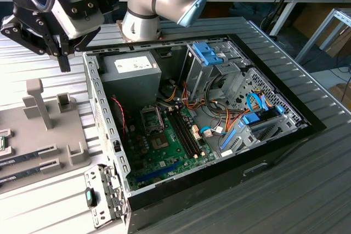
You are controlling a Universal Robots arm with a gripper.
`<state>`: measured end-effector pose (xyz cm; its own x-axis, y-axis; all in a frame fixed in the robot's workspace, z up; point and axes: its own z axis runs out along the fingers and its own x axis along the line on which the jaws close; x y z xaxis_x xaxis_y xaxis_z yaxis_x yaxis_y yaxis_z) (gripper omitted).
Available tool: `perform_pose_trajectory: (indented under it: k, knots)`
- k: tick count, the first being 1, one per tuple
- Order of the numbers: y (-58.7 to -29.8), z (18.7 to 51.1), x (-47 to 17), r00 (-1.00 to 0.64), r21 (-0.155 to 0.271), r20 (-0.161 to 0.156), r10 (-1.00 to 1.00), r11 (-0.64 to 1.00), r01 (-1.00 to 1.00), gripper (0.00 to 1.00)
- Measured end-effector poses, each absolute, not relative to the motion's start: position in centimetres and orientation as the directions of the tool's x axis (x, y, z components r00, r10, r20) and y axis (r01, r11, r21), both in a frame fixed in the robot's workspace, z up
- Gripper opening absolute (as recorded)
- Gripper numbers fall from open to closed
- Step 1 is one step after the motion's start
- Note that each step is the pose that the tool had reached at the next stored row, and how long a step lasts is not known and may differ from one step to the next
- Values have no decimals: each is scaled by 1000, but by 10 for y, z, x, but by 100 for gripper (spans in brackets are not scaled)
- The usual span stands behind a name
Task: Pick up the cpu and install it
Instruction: 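Reach for the cpu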
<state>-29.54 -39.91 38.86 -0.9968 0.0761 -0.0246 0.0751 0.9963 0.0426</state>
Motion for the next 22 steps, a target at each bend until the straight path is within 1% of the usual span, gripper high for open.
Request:
perform_pose_trajectory:
  k: [22]
  knots:
    - [-399, 388, -304, -997, 43, -25, 76, 996, 75, 11]
